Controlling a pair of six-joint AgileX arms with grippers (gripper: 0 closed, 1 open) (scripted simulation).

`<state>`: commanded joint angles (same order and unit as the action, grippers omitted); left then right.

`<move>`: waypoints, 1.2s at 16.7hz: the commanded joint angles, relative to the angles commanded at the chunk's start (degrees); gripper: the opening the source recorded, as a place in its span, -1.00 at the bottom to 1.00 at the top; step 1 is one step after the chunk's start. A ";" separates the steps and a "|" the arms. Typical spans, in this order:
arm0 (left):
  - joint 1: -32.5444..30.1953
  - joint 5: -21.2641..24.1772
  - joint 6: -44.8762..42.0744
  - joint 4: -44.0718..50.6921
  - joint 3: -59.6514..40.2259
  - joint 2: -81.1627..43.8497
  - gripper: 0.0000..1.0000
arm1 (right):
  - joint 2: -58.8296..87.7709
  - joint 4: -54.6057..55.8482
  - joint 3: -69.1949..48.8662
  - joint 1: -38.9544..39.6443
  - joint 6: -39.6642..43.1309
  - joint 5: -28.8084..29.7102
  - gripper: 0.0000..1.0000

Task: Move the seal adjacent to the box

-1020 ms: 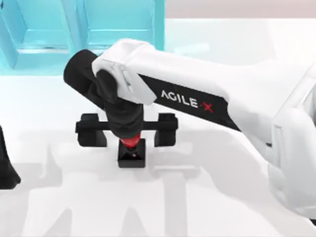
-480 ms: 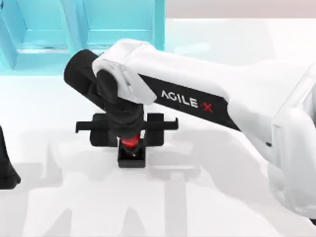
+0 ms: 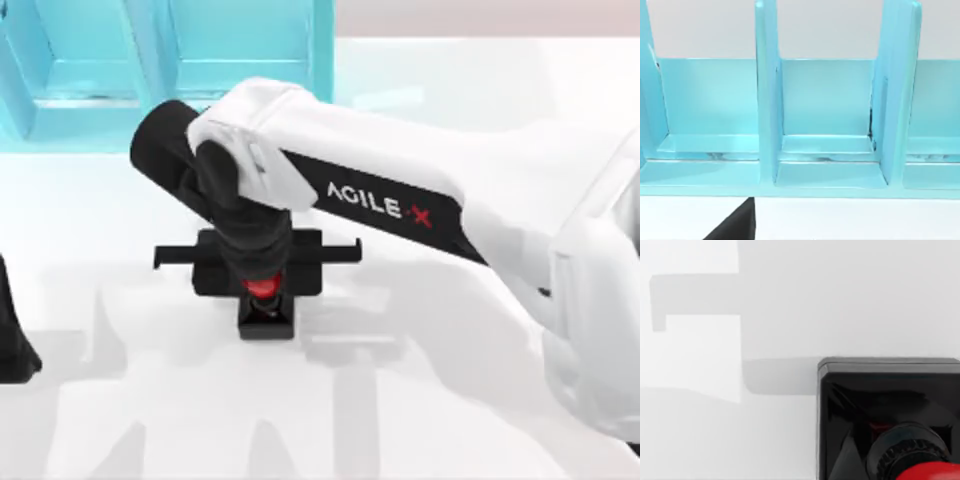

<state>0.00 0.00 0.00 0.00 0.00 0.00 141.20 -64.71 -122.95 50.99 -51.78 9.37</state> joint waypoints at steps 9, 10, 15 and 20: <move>0.00 0.00 0.00 0.00 0.00 0.00 1.00 | -0.17 -1.85 -2.35 0.06 -0.28 0.39 -1.00; 0.00 0.00 0.00 0.00 0.00 0.00 1.00 | -0.22 -3.36 -4.16 -0.01 -0.31 0.53 -1.00; 0.00 0.00 0.00 0.00 0.00 0.00 1.00 | 0.31 -11.39 -11.78 0.14 -0.05 0.04 -1.00; 0.00 0.00 0.00 0.00 0.00 0.00 1.00 | 0.16 -11.47 -11.79 0.04 0.03 -0.02 -1.00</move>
<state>0.00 0.00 0.00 0.00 0.00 0.00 141.36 -76.18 -134.73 51.03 -51.76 9.35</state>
